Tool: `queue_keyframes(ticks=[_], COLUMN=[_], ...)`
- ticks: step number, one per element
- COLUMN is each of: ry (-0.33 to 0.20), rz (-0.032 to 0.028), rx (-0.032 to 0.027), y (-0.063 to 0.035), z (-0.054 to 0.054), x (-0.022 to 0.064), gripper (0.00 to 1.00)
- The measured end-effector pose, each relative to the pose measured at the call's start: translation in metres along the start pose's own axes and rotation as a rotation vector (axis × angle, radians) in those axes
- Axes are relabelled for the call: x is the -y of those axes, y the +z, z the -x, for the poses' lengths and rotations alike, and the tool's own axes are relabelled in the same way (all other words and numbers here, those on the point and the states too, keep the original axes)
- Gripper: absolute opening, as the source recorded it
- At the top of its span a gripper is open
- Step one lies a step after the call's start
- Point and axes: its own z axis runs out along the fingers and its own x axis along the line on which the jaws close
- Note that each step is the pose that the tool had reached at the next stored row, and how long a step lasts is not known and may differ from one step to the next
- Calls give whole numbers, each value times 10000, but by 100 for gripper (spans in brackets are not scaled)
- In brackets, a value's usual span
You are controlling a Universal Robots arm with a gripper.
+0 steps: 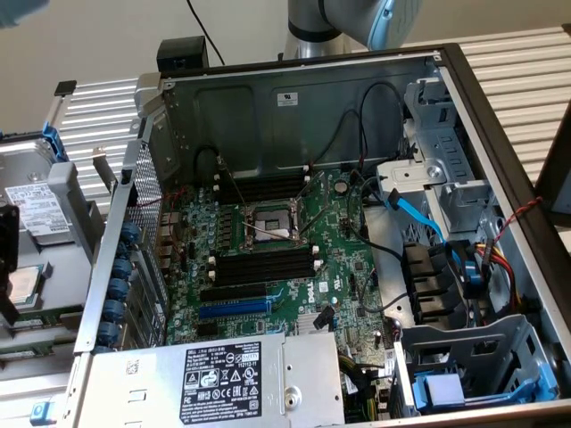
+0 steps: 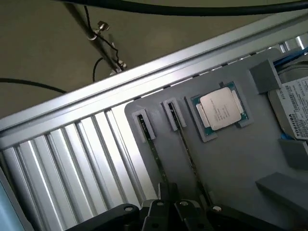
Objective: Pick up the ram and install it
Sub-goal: 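Pick up the ram and move it above insertion slot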
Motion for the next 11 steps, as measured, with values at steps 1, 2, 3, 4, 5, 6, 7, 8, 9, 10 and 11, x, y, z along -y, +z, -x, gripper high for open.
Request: queue_keyframes(ticks=[1, 2, 3, 4, 5, 6, 7, 8, 9, 10, 11], ry=[-185, -364, -544, -724, -904, -1099, -1279, -1457, -1638, -1823, -2008], rz=[2, 6, 8, 12, 14, 18, 20, 23, 26, 30, 32], rx=[-7, -17, -25, -35, -43, -52, -60, -69, -78, -86, -96], y=[5, 10, 15, 18, 24, 30, 35, 40, 45, 50, 55], z=[0, 0, 0, 0, -1, -1, 0, -1, -1, -1, -1], x=[0, 0, 1, 1, 1, 1, 2, 2, 2, 2, 3], gripper=[11, 11, 11, 11, 11, 11, 11, 11, 11, 11, 11])
